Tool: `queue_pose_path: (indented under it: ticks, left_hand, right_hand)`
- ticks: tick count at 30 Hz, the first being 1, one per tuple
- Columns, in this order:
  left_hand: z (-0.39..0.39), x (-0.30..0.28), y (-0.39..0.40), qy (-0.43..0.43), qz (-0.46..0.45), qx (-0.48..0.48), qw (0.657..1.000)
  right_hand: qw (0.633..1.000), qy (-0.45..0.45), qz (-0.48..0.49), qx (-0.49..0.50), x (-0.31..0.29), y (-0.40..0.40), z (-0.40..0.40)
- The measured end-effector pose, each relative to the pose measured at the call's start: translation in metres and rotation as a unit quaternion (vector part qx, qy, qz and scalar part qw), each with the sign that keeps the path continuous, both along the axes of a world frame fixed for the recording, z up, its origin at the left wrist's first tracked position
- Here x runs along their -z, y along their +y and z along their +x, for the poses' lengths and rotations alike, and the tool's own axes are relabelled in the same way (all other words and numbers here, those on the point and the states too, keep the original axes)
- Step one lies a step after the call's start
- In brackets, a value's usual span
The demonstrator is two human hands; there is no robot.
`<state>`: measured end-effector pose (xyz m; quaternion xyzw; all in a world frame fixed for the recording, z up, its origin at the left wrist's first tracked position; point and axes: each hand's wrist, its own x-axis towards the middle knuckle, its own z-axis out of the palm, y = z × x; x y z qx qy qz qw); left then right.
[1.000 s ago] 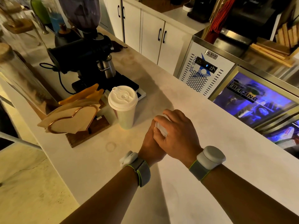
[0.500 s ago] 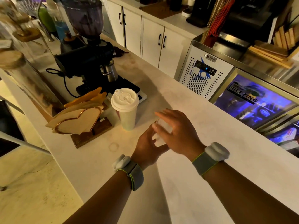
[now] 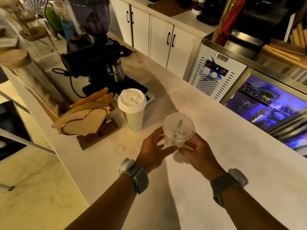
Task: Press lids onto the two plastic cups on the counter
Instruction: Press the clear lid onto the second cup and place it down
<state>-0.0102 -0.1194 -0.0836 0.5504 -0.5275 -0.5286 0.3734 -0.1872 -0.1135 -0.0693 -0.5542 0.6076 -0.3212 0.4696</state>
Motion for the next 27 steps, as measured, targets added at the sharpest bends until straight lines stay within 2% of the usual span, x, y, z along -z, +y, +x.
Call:
queue_pose_path:
  ticks: [8,17,27]
  left_hand:
    - [-0.002,-0.006,-0.032,0.039,-0.033,-0.029,0.998]
    - [-0.01,-0.011,-0.072,-0.005,-0.067,-0.072,0.995]
    - [-0.011,-0.01,-0.075,0.008,-0.059,-0.107,0.992]
  right_hand:
    - [0.999,-0.004,-0.042,0.027,-0.004,-0.045,0.015]
    - [0.998,-0.004,-0.055,0.019,-0.005,-0.106,0.026]
    - [0.999,-0.013,-0.049,0.002,0.012,-0.122,0.033]
